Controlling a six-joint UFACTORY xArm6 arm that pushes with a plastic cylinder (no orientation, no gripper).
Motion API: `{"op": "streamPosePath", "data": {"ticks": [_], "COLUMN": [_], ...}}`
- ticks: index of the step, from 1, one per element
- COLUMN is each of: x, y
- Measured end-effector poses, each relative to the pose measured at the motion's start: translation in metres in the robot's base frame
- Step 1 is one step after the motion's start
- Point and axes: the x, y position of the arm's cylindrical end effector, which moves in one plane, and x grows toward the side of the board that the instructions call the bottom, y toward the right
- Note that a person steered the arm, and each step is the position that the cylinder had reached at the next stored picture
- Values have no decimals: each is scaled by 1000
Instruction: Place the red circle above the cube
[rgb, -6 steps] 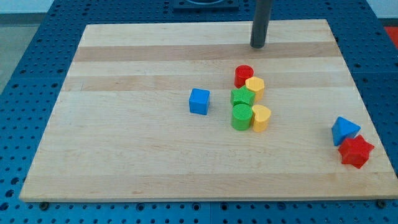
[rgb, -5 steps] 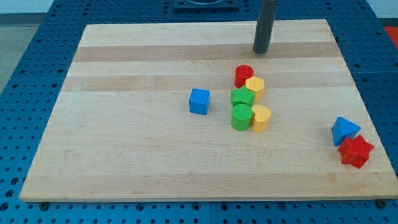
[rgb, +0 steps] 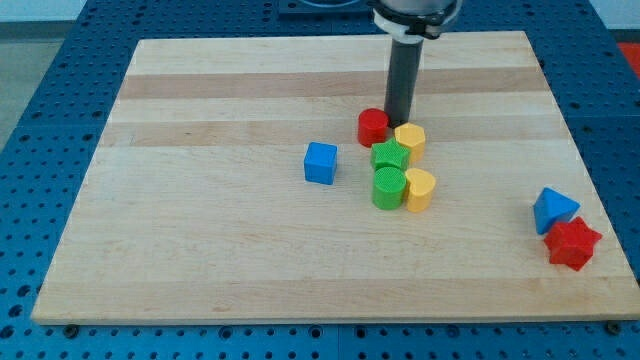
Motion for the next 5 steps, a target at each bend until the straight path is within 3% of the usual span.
{"op": "streamPosePath", "data": {"ticks": [3, 5], "x": [33, 26], "y": [-60, -50]}}
